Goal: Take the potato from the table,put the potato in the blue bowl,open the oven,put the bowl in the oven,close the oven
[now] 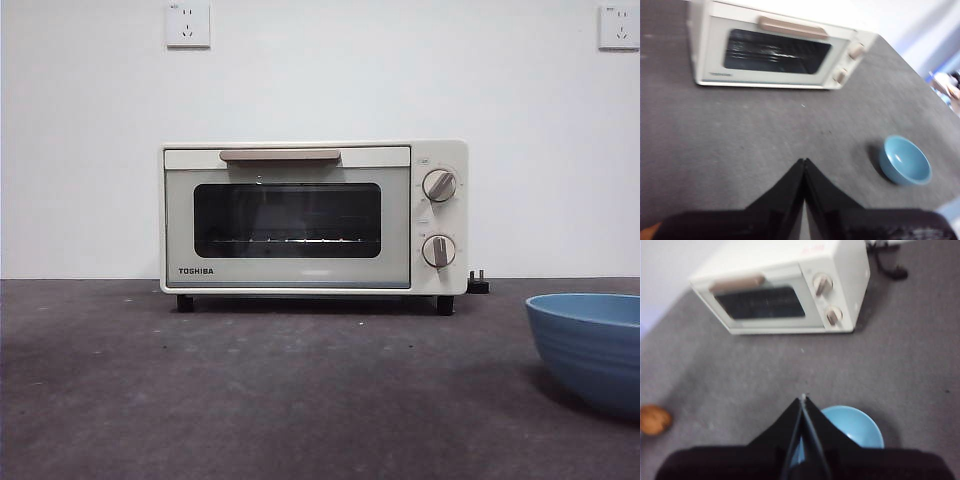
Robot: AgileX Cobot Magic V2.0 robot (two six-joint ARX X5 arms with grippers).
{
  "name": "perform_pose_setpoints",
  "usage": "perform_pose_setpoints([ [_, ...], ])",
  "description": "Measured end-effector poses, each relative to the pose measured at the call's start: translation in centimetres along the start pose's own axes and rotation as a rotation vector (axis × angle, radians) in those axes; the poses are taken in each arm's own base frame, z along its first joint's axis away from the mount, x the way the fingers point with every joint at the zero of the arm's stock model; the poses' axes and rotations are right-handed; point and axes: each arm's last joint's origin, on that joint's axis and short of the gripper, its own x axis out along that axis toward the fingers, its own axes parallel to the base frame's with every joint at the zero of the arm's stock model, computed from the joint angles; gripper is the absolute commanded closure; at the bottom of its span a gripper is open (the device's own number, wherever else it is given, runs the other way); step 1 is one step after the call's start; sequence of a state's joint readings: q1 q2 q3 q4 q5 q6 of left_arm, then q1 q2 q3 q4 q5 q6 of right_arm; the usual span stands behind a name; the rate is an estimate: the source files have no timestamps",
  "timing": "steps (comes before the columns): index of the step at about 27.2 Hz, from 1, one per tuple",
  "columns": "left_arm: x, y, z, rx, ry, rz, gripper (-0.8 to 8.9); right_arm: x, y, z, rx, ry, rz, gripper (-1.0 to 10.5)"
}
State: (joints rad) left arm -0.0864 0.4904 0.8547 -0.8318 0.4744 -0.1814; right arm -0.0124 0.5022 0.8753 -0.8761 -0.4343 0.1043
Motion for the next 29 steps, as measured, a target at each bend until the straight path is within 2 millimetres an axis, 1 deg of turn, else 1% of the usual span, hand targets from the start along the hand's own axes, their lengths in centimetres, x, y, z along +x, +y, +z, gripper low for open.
perform_pose_setpoints([
  [2,0.2,-0.2,-0.1,0.022,0.025,-0.028,8.19,0.8,-0.2,0.7,-0.011,0.037,0.025,9.5],
  [4,0.4,-0.4,-0.3,0.038,0.060,-0.054,8.19,1.9,-0.2,1.4,-0.020,0.079,0.088,9.5],
  [8,0.8,-0.4,-0.8,0.046,0.143,-0.074,8.19,4.3,0.2,1.9,-0.038,0.179,0.175,9.6],
  [11,0.8,-0.5,-1.1,0.061,0.183,-0.080,8.19,6.3,1.0,2.0,-0.069,0.243,0.240,9.5],
  [14,0.8,-0.5,-1.4,0.069,0.204,-0.085,8.19,8.2,2.3,1.9,-0.118,0.296,0.290,9.5],
  [17,0.7,-0.6,-1.6,0.075,0.225,-0.091,8.19,10.3,4.3,1.7,-0.169,0.331,0.342,9.5],
  [23,0.4,-0.6,-2.0,0.062,0.277,-0.078,8.19,14.0,9.4,0.7,-0.265,0.446,0.431,9.5],
  [29,-1.3,-1.2,-1.2,0.108,0.277,0.011,8.19,18.0,15.5,1.2,-0.360,0.529,0.513,9.5],
])
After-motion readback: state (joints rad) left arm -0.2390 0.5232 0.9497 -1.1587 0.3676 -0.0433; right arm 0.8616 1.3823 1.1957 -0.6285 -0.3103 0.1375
